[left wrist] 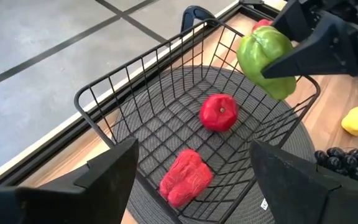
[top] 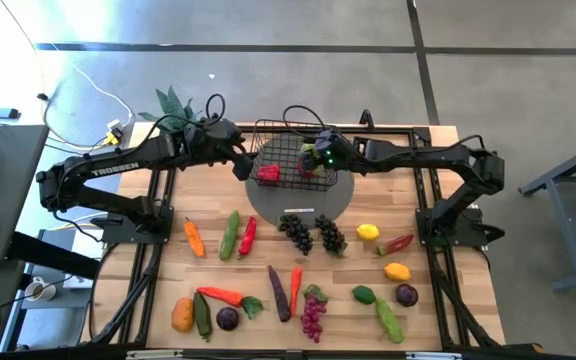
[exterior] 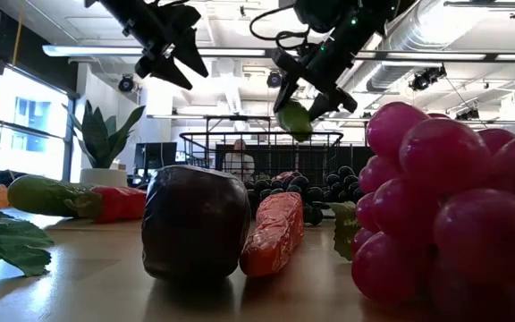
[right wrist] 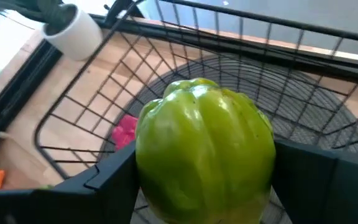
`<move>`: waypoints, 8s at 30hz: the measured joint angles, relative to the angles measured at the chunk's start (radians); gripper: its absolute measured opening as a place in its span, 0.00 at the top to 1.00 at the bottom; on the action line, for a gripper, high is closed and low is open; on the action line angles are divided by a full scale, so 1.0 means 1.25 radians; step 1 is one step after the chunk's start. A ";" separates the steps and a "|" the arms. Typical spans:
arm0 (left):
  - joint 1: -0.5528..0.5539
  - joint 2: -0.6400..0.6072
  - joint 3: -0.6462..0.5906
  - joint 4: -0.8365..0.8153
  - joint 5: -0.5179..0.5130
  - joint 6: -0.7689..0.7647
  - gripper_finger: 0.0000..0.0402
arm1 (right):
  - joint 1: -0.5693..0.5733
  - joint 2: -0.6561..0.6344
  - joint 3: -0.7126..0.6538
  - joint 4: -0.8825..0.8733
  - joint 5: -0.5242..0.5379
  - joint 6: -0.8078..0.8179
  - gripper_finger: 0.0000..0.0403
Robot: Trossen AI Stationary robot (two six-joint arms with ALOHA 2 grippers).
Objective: Build produce basket
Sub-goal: Put the green chayote into the wire basket, then put the yellow mango into the wire basket
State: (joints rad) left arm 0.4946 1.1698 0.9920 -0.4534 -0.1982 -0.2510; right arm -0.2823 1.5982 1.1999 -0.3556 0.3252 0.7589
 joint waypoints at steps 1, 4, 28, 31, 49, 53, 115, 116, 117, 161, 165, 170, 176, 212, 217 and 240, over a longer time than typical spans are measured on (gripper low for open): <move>0.000 0.000 0.000 0.000 0.000 0.000 0.26 | -0.003 0.000 0.000 -0.005 0.000 -0.001 0.30; 0.000 0.000 0.000 0.000 0.003 0.000 0.26 | -0.011 0.000 0.000 -0.006 -0.002 0.001 0.30; 0.000 0.000 0.000 -0.017 0.000 -0.006 0.26 | -0.074 0.000 0.000 -0.083 -0.038 0.015 0.20; 0.000 0.000 0.000 -0.017 0.000 -0.006 0.26 | -0.074 0.000 0.000 -0.083 -0.037 0.015 0.12; 0.000 0.000 0.001 -0.040 0.000 -0.006 0.26 | -0.071 0.000 0.080 -0.193 -0.056 -0.044 0.02; 0.000 -0.002 0.001 -0.045 0.000 -0.002 0.26 | -0.073 -0.001 0.119 -0.256 -0.006 -0.066 0.02; -0.862 -0.086 0.001 -0.382 0.132 -0.937 0.26 | 0.098 -0.001 0.298 -0.520 -0.111 0.056 0.02; -0.876 -0.081 0.000 -0.384 0.119 -0.980 0.26 | 0.097 -0.001 0.298 -0.520 -0.119 0.057 0.02; -0.893 -0.076 0.000 -0.385 0.108 -1.019 0.26 | 0.097 -0.001 0.298 -0.520 -0.124 0.057 0.02; -1.168 0.279 0.000 -0.331 0.173 -1.631 0.26 | 0.097 -0.001 0.298 -0.520 -0.164 -0.007 0.02; -1.168 0.298 0.001 -0.304 0.171 -1.643 0.26 | 0.097 -0.001 0.298 -0.520 -0.164 -0.007 0.02; -1.165 0.332 0.001 -0.271 0.175 -1.649 0.26 | 0.097 -0.001 0.298 -0.520 -0.164 -0.007 0.02; -1.165 0.374 0.001 -0.237 0.180 -1.662 0.26 | 0.097 0.000 0.298 -0.520 -0.164 -0.014 0.02; -1.161 0.210 0.000 -0.380 -0.050 -1.657 0.46 | 0.097 0.000 0.298 -0.526 -0.164 -0.023 0.02; -1.118 0.129 0.000 -0.475 -0.163 -1.607 0.46 | 0.097 0.000 0.298 -0.525 -0.164 -0.013 0.02; -0.607 -0.130 0.000 -0.506 -0.257 -0.771 0.38 | 0.097 0.000 0.298 -0.525 -0.117 0.043 0.02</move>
State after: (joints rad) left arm -0.2644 1.0073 0.9920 -1.0858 -0.5198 -1.2147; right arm -0.1608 1.5978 1.5723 -1.0122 0.1790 0.8124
